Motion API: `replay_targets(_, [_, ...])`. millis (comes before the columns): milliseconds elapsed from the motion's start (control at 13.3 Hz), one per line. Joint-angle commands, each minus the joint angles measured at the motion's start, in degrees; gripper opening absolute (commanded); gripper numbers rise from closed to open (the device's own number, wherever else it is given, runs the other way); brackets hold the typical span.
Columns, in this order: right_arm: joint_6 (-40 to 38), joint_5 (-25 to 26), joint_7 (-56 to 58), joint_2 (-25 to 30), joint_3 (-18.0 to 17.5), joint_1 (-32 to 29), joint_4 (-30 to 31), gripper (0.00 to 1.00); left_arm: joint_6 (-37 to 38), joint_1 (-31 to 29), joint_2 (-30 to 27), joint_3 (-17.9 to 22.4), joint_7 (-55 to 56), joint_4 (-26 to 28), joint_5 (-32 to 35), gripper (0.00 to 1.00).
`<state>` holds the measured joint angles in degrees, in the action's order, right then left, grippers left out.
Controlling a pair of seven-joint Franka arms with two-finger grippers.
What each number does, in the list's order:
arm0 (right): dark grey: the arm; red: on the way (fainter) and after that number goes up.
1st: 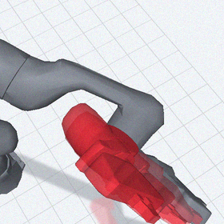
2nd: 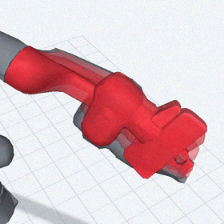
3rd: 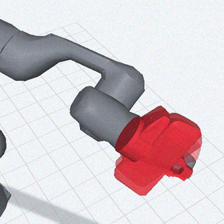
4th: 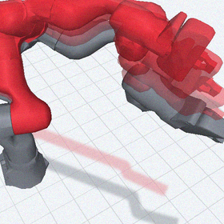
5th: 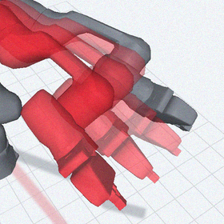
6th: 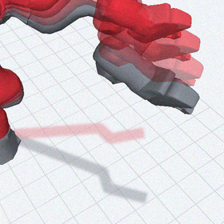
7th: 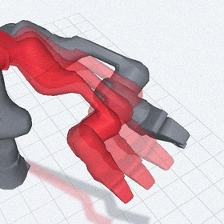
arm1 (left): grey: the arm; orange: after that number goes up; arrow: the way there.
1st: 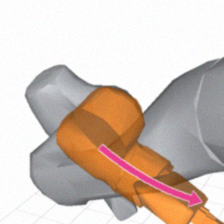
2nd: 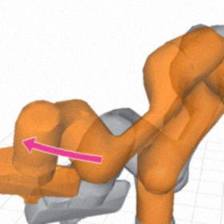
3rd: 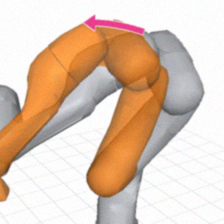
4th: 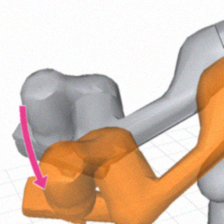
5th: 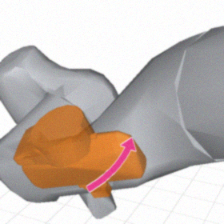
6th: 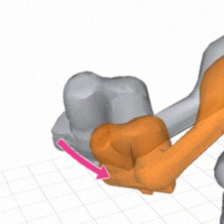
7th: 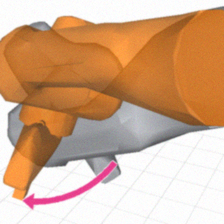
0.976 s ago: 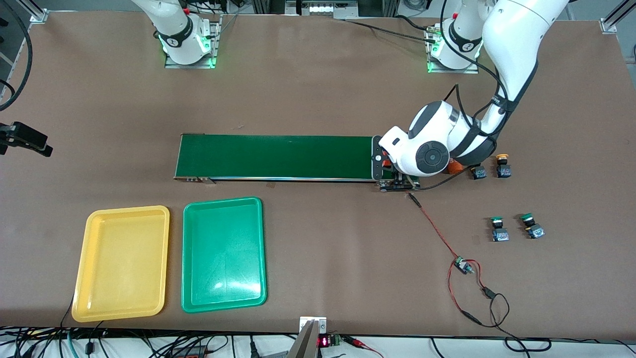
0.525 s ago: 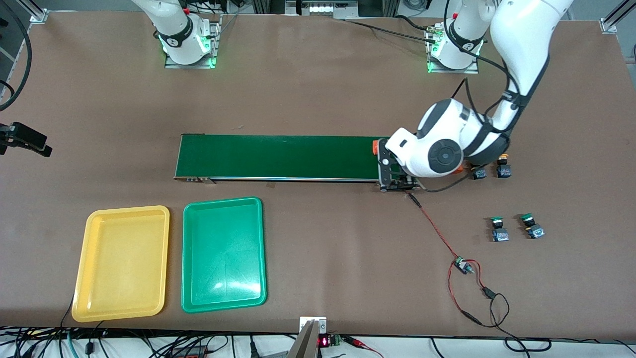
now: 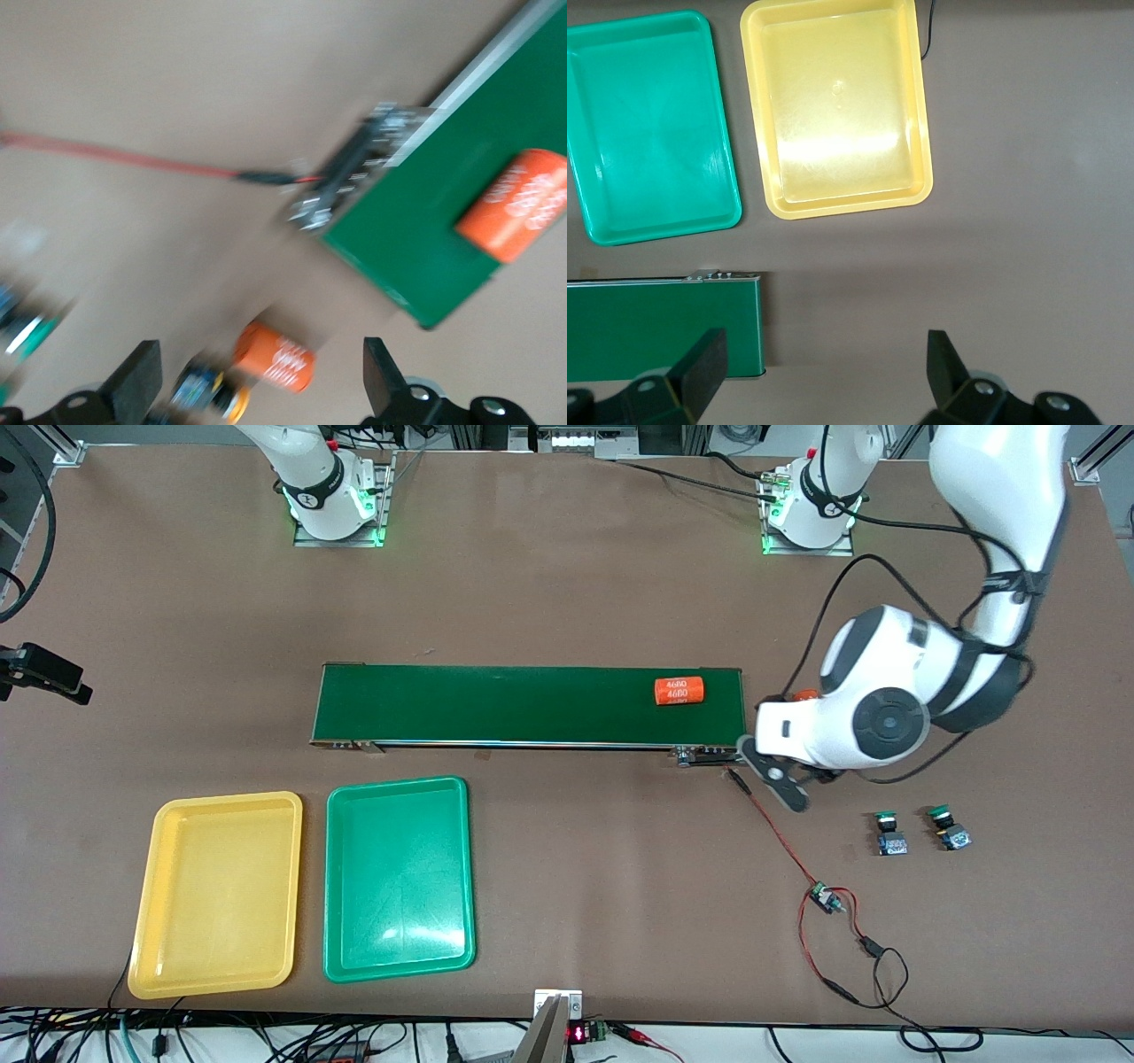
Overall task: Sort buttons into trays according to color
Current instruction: 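Reach and grasp a blue push button with the left gripper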
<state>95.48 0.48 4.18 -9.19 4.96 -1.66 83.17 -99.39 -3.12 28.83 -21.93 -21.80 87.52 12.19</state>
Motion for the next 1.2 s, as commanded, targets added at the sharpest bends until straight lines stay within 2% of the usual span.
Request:
replay_targets(0, [0.5, -0.9, 0.0, 0.7, -0.1, -0.3, 0.7, 1.00, 1.7, 0.7, 4.2, 3.6, 4.1, -7.4, 6.2, 1.00])
replay_targets(150, [0.5, -0.9, 0.0, 0.7, -0.1, -0.3, 0.7, 1.00, 0.5, -0.2, 9.7, 7.3, 4.0, -14.9, 6.1, 1.00])
replay_targets(225, [0.5, -0.9, 0.0, 0.7, -0.1, -0.3, 0.7, 1.00, -0.7, -1.6, 11.4, 7.6, 4.2, -17.0, 5.9, 1.00])
replay_targets(300, [0.5, -0.9, 0.0, 0.7, -0.1, -0.3, 0.6, 1.00, -1.8, -4.0, 12.3, 7.6, 5.1, -17.1, 5.2, 1.00])
replay_targets(525, [0.5, -0.9, 0.0, 0.7, -0.1, -0.3, 0.6, 1.00, -6.3, -9.7, 14.9, 7.7, 16.8, -14.9, 2.8, 1.00])
replay_targets(750, [0.5, -0.9, 0.0, 0.7, -0.1, -0.3, 0.6, 1.00, -13.3, -12.1, 17.6, 8.0, 23.8, -10.7, 2.8, 1.00])
replay_targets(901, [0.5, -0.9, 0.0, 0.7, -0.1, -0.3, 0.6, 1.00, -16.9, -13.4, 20.5, 7.7, 24.3, -10.4, 2.3, 1.00])
replay_targets(1051, [0.5, -0.9, 0.0, 0.7, -0.1, -0.3, 0.7, 1.00, -19.1, -13.2, 22.5, 7.8, 24.4, -10.5, -5.7, 1.00])
replay_targets(1126, [0.4, -0.9, 0.0, 0.7, -0.1, -0.3, 0.7, 1.00, -19.7, -12.4, 22.8, 8.0, 24.5, -10.5, -7.5, 0.99])
